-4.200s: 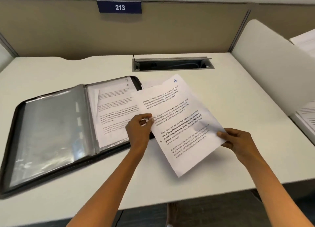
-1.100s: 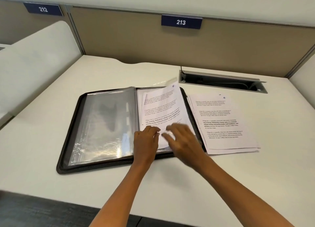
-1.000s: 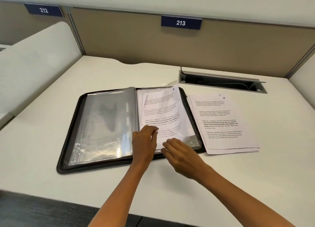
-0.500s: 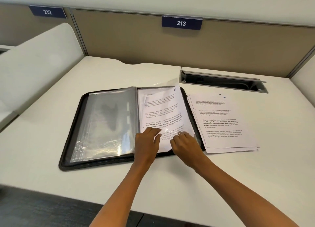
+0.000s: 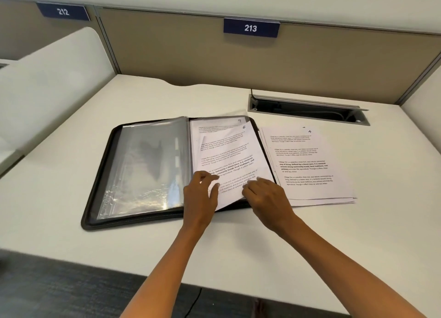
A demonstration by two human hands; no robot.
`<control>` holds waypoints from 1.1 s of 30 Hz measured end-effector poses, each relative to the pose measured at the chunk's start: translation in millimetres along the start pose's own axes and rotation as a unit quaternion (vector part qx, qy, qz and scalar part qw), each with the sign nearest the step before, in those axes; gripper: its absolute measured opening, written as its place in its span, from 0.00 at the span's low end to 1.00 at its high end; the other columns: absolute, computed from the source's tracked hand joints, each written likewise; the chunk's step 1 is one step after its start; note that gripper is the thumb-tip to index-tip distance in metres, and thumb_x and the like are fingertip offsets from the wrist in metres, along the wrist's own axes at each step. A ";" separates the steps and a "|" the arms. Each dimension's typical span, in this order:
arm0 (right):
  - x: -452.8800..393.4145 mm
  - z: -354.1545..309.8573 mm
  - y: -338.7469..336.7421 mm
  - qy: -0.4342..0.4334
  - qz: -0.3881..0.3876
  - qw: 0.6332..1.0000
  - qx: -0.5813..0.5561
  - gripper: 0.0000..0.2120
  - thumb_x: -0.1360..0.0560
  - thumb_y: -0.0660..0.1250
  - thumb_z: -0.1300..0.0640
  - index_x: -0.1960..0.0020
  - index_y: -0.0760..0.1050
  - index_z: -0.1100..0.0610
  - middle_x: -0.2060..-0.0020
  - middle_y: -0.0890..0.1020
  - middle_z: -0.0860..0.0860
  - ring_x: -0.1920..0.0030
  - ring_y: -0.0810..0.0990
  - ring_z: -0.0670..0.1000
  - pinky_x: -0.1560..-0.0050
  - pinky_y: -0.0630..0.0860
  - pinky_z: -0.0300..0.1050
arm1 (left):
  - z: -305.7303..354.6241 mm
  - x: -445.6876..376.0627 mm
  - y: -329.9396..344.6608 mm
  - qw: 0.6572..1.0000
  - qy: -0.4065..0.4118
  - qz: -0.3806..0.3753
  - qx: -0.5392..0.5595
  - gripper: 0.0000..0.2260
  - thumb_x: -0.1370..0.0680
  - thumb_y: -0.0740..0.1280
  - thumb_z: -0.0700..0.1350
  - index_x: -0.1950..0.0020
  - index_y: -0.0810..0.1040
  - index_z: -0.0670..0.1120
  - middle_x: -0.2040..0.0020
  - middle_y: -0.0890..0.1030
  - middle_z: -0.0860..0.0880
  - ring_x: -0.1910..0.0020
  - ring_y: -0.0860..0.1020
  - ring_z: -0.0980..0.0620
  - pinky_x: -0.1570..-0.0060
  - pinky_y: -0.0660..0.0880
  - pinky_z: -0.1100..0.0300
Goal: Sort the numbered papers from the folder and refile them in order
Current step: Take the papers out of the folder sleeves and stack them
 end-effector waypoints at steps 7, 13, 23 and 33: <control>56.9 -16.2 -0.1 -0.013 -0.051 0.998 -0.036 0.14 0.42 0.78 0.69 0.61 0.78 0.59 0.59 0.83 0.54 0.60 0.81 0.54 0.58 0.77 0.43 | -29.6 24.3 -7.5 0.994 -0.107 -0.022 -0.015 0.07 0.24 0.67 0.40 0.47 0.80 0.46 0.47 0.72 0.50 0.45 0.72 0.49 0.44 0.71 0.52; 99.7 -19.3 0.5 0.008 -0.132 0.988 -0.081 0.16 0.40 0.79 0.62 0.58 0.75 0.57 0.46 0.82 0.57 0.41 0.79 0.59 0.45 0.77 0.51 | -38.2 39.6 -4.8 0.983 -0.163 -0.063 -0.051 0.07 0.24 0.66 0.38 0.48 0.81 0.41 0.47 0.69 0.46 0.45 0.71 0.45 0.48 0.69 0.58; 146.9 -31.3 -17.7 0.059 -0.263 0.952 -0.144 0.12 0.36 0.76 0.47 0.61 0.73 0.46 0.36 0.76 0.49 0.31 0.65 0.53 0.33 0.64 0.57 | -29.6 75.3 -3.2 0.977 -0.174 -0.119 0.032 0.09 0.23 0.66 0.36 0.44 0.79 0.41 0.46 0.68 0.48 0.61 0.75 0.56 0.66 0.70 0.74; 142.5 14.0 -6.8 0.476 -0.133 0.823 -0.282 0.11 0.29 0.74 0.54 0.49 0.80 0.54 0.41 0.75 0.51 0.43 0.76 0.52 0.39 0.73 0.51 | -46.9 98.8 -11.5 0.896 -0.331 -0.115 0.272 0.20 0.26 0.67 0.32 0.36 0.76 0.44 0.40 0.77 0.45 0.53 0.79 0.50 0.58 0.75 0.64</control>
Point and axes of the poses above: each hand's wrist, its own x-axis away from the middle knuckle, its own y-axis out of the palm, z = x × y, the point moved 6 cm from there along -x, towards the middle knuckle
